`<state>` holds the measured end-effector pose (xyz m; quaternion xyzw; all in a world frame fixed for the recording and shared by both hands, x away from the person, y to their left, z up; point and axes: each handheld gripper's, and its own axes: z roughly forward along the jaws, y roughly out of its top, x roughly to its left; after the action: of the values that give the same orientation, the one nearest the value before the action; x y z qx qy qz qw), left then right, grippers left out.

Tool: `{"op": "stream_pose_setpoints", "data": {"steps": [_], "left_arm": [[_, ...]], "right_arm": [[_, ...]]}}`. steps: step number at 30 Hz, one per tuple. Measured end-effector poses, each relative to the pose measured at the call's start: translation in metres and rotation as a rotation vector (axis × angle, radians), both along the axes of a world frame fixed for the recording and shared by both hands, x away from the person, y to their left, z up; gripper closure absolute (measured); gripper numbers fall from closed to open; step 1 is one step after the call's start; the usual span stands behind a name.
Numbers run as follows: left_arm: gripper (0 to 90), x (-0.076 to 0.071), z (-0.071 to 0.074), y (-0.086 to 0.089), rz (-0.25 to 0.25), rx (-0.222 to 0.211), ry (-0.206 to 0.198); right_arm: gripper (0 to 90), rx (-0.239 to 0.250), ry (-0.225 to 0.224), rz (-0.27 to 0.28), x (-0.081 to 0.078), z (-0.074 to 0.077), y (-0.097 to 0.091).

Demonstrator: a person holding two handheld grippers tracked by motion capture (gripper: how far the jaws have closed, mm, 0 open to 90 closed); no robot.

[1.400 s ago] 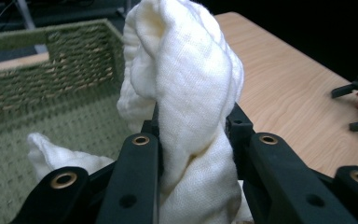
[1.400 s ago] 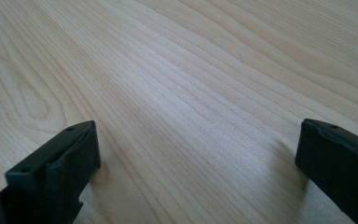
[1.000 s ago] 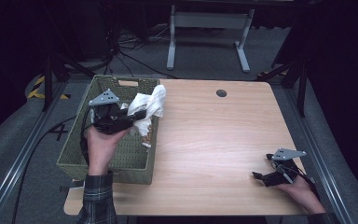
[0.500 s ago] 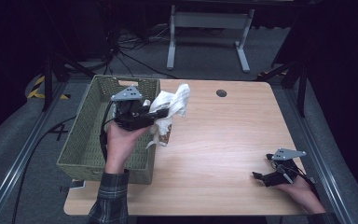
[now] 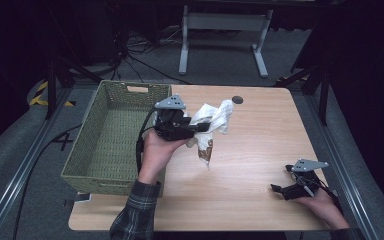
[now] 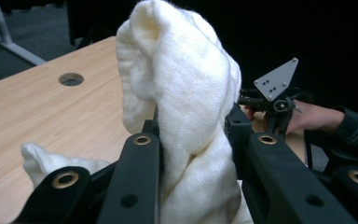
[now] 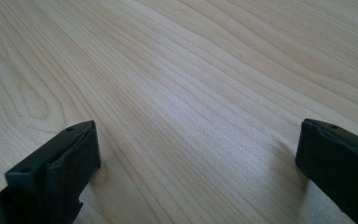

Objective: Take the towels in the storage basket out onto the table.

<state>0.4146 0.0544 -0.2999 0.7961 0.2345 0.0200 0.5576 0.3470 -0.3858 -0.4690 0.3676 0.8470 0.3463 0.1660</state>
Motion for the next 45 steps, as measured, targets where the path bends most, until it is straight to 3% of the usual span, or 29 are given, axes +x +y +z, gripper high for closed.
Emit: {"op": "stream_pose_setpoints", "data": {"steps": [5, 7, 23, 30, 36, 45], "left_arm": [[73.7, -0.001, -0.007, -0.016, -0.028, -0.008, 0.014], [73.7, -0.002, -0.012, -0.027, -0.056, 0.017, 0.024], [73.7, -0.008, -0.048, -0.082, -0.141, 0.078, 0.039], [73.7, -0.008, -0.075, -0.105, -0.156, 0.116, 0.064], [73.6, -0.008, -0.097, -0.121, -0.184, 0.154, 0.058], [73.1, -0.006, -0.128, -0.136, -0.200, 0.219, 0.079]], "right_arm": [[0.2, 0.000, 0.000, 0.002, 0.000, 0.000, 0.000], [0.2, 0.000, 0.000, 0.002, 0.000, 0.000, 0.000], [0.2, 0.002, -0.002, 0.002, 0.000, 0.000, 0.000], [0.2, 0.001, 0.002, 0.004, 0.000, 0.000, 0.000], [0.2, 0.001, 0.001, 0.006, 0.000, 0.000, 0.000], [0.2, 0.001, 0.001, 0.007, 0.000, 0.000, 0.000]]}}
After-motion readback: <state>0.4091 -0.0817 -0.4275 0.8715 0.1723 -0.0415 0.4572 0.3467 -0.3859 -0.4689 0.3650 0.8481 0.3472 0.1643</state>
